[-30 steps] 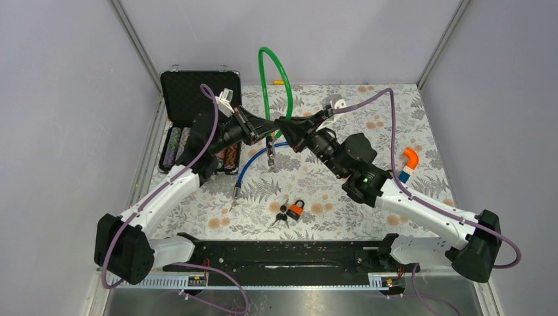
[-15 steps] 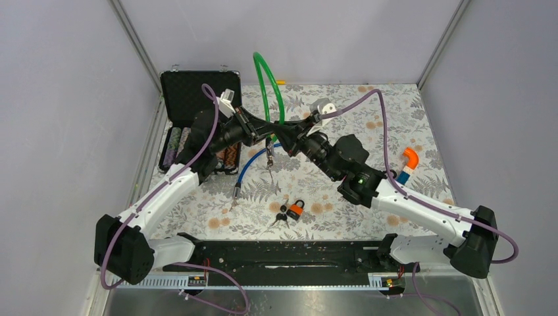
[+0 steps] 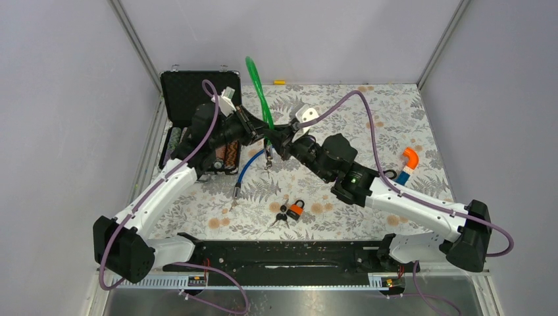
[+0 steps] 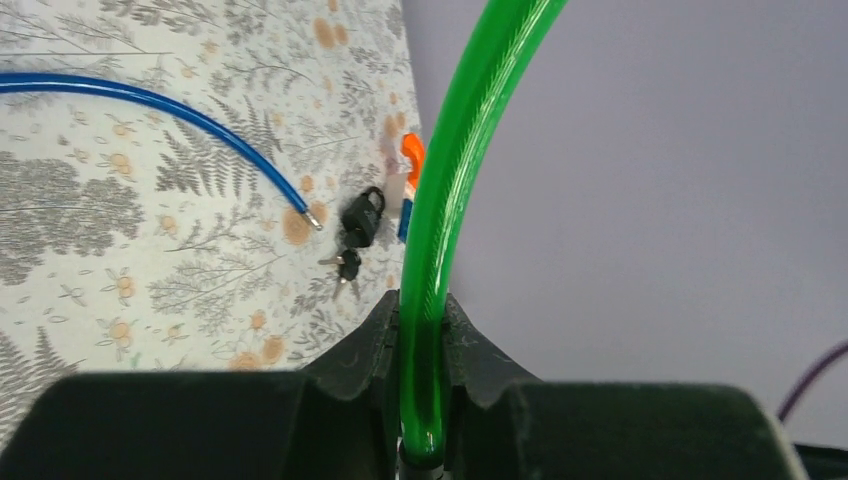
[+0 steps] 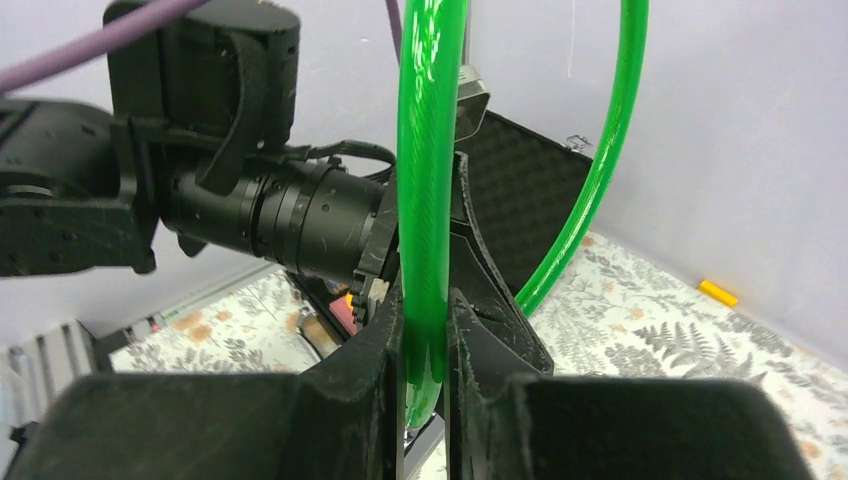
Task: Lock with the key
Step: Lock the lock.
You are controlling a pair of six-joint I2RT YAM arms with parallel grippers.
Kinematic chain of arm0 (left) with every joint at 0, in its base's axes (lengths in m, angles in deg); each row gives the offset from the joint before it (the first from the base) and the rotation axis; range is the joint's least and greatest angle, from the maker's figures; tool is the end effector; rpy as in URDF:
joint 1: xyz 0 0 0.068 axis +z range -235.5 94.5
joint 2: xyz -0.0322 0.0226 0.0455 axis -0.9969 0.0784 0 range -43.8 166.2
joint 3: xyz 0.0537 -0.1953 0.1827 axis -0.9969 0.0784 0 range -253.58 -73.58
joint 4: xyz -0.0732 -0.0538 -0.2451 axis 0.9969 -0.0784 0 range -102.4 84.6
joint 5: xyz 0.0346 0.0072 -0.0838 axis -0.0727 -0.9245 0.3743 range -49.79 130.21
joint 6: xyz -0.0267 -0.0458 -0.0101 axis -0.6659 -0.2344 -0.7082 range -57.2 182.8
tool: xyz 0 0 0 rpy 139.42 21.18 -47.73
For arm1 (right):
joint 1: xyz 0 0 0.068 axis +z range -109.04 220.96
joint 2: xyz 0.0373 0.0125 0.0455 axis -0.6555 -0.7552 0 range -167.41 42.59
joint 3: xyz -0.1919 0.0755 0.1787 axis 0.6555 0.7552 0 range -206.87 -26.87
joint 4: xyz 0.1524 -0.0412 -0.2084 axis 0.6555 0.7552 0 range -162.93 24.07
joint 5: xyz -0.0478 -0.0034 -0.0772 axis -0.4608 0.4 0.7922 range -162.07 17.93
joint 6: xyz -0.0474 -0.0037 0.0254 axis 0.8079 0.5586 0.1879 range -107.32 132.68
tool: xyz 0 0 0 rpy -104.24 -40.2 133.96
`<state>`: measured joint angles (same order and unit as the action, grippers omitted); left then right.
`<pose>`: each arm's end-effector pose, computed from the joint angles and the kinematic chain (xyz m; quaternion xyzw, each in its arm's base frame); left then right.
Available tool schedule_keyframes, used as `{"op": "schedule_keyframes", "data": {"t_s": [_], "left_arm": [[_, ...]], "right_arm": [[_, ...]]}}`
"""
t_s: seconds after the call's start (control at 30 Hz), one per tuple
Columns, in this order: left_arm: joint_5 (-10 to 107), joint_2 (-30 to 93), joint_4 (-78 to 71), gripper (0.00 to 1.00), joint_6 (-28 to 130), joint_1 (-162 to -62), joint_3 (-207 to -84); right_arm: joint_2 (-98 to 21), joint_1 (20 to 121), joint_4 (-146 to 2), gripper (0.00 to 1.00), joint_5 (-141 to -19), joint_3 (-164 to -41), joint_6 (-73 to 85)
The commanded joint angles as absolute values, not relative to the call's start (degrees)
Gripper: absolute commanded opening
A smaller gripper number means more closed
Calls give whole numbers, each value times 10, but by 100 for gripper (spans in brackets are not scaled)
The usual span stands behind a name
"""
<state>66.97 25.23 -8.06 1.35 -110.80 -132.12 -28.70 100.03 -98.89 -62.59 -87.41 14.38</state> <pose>0.2466 -0.1345 0.3503 -0.0998 0.7692 -0.5470 0.3149 0.1553 0.2478 0.4054 -0.2496 0.5553 0.3361 0.7186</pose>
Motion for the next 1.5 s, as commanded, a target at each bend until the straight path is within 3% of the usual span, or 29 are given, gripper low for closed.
{"op": "schedule_keyframes", "data": {"t_s": [0.0, 0.37, 0.93, 1.27, 1.47], "left_arm": [[671, 248, -143, 0, 67, -1120, -1402], [638, 249, -206, 0, 72, -1120, -1423], [632, 225, -233, 0, 1, -1088, -1393], [660, 206, -197, 0, -80, -1046, -1332], [688, 204, -153, 0, -98, -1041, -1309]], "right_arm": [[-321, 1019, -911, 0, -614, -904, 263], [-382, 1053, -934, 0, -524, -882, 323], [-429, 1054, -1140, 0, -429, -765, 347], [-424, 1054, -1322, 0, -519, -665, 353], [-434, 1054, -1285, 0, -533, -687, 340]]}}
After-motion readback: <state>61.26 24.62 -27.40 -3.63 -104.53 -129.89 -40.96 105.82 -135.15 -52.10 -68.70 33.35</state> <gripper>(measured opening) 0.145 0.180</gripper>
